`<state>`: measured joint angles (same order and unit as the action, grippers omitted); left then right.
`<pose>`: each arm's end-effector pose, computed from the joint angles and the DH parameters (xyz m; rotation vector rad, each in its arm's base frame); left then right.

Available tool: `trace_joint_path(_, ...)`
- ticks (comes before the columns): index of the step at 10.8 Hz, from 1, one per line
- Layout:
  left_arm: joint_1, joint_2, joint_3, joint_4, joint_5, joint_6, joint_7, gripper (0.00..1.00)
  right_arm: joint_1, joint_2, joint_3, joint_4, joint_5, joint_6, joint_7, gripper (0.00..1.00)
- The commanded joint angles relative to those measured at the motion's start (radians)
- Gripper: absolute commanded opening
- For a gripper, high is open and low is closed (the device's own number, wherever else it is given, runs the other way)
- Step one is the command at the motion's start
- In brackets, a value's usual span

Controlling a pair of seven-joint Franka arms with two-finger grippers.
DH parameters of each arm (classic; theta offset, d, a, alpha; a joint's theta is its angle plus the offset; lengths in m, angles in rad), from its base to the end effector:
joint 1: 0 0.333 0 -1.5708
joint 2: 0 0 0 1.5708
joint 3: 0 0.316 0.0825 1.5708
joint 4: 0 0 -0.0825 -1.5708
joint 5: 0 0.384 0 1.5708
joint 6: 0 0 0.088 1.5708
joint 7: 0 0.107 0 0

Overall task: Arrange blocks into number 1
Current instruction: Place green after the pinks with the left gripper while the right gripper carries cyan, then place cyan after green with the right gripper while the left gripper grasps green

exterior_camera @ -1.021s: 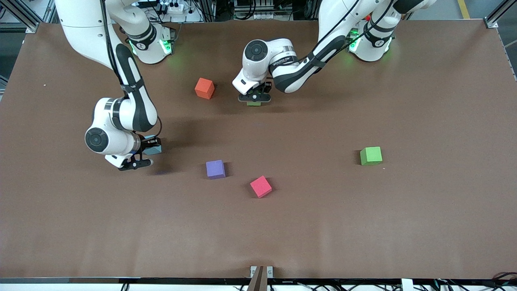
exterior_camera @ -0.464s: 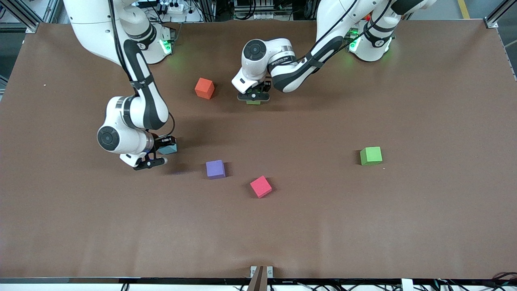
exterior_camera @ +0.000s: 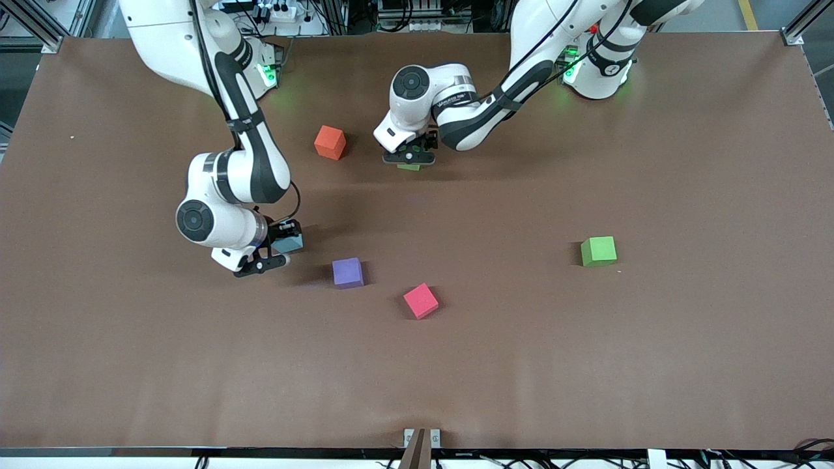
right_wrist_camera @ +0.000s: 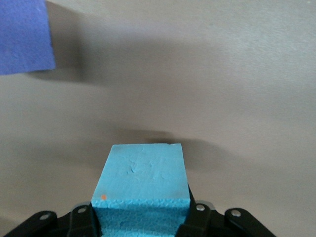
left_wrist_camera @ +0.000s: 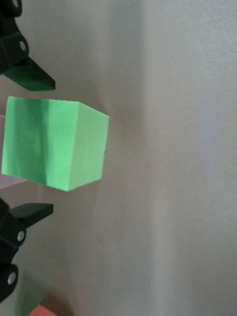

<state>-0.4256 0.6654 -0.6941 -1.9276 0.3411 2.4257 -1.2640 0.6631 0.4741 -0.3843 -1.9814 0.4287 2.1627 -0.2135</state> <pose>0.2895 -0.5513 0.2111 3.0447 -0.0118 -0.2498 0.5560 0.1802 0.2224 -2.9621 -0.3340 0.3588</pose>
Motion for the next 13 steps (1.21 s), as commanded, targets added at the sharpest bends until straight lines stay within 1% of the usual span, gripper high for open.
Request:
trace_joint_path(1,0.062,-0.065,-0.005,0.01,0.029,-0.007,-0.023,1.0,0.048,-0.006,0.001,0.001,0.056,-0.015,0.052,0.0)
trace_joint_path(3,0.169,-0.133,-0.027,0.001,0.029,-0.02,-0.011,1.0,0.12,-0.006,0.001,0.003,0.061,-0.012,0.159,0.0)
trace_joint_path(4,0.229,-0.151,-0.044,-0.002,0.029,-0.042,-0.011,1.0,0.159,-0.006,0.001,0.003,0.068,-0.006,0.213,0.0)
trace_joint_path(5,0.293,-0.176,-0.057,-0.001,0.029,-0.09,0.004,1.0,0.208,-0.006,-0.001,0.003,0.087,-0.003,0.264,0.0)
trace_joint_path(8,0.485,-0.239,-0.074,0.004,0.019,-0.21,0.216,1.0,0.358,-0.005,-0.001,0.001,0.107,0.043,0.457,0.0)
trace_joint_path(11,0.624,-0.282,-0.053,0.009,0.013,-0.296,0.406,1.0,0.536,0.026,-0.001,-0.002,0.107,0.129,0.673,0.0)
trace_joint_path(13,0.674,-0.296,-0.001,0.007,0.013,-0.31,0.495,1.0,0.584,0.046,-0.001,0.001,0.108,0.158,0.736,0.0)
